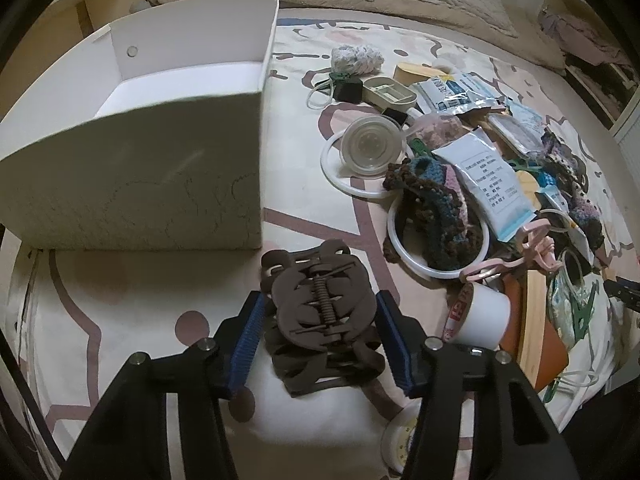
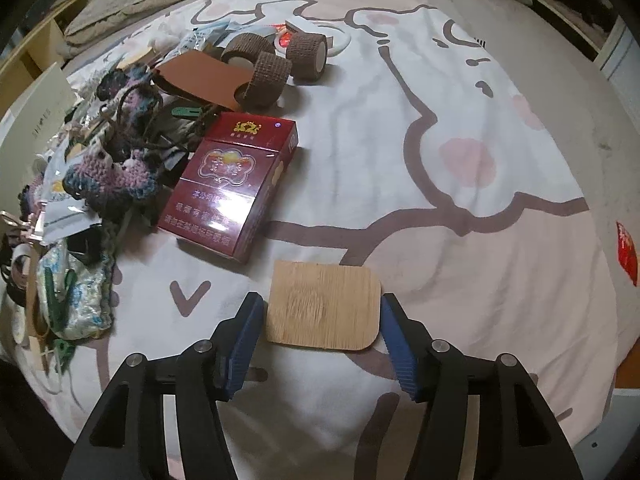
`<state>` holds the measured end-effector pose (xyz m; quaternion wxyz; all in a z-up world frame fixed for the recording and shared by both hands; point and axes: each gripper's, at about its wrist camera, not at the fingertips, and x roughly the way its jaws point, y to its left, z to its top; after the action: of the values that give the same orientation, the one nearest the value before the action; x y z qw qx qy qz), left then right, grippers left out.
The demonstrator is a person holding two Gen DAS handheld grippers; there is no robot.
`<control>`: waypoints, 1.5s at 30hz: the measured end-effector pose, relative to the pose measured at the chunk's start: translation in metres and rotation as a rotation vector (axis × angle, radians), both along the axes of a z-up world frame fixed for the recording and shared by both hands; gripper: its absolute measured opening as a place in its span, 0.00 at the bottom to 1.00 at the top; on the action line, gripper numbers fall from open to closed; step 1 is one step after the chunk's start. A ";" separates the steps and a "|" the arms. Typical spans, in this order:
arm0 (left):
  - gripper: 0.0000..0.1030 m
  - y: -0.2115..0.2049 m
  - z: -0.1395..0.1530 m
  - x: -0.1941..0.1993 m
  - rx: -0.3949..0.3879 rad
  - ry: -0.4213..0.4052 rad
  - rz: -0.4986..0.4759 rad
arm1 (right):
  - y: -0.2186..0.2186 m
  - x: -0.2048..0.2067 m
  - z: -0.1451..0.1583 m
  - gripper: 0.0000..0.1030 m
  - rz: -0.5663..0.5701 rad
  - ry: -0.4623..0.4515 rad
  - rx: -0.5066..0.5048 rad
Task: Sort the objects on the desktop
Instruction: 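Lift the claw clip with the left tool while the right tool lifts the coaster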
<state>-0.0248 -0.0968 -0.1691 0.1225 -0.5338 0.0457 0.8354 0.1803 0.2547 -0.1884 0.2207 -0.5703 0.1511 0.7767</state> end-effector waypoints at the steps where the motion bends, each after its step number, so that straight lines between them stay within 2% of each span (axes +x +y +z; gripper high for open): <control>1: 0.52 0.000 0.001 0.000 -0.001 0.003 -0.002 | -0.001 -0.001 -0.001 0.58 0.002 -0.005 0.011; 7: 0.48 0.001 0.003 0.003 -0.010 0.025 -0.015 | -0.010 -0.005 -0.004 0.55 0.041 -0.019 0.086; 12: 0.45 0.000 0.006 0.004 -0.003 0.036 -0.014 | -0.007 -0.003 -0.002 0.55 0.030 -0.005 0.072; 18: 0.45 0.002 0.009 0.007 -0.034 0.072 -0.016 | -0.007 -0.005 0.002 0.55 0.038 0.006 0.086; 28: 0.45 0.007 0.024 0.013 0.004 0.105 -0.043 | -0.012 -0.007 0.028 0.55 0.032 0.104 0.101; 39: 0.45 0.027 0.047 0.024 0.025 0.185 -0.125 | -0.058 -0.020 0.053 0.55 0.134 0.208 0.127; 45: 0.45 0.035 0.063 0.024 0.035 0.227 -0.149 | -0.075 -0.044 0.059 0.55 0.180 0.251 0.123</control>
<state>-0.0012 -0.0617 -0.1060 0.1875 -0.4288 0.0841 0.8797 0.1362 0.1798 -0.1291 0.1641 -0.4656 0.0780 0.8661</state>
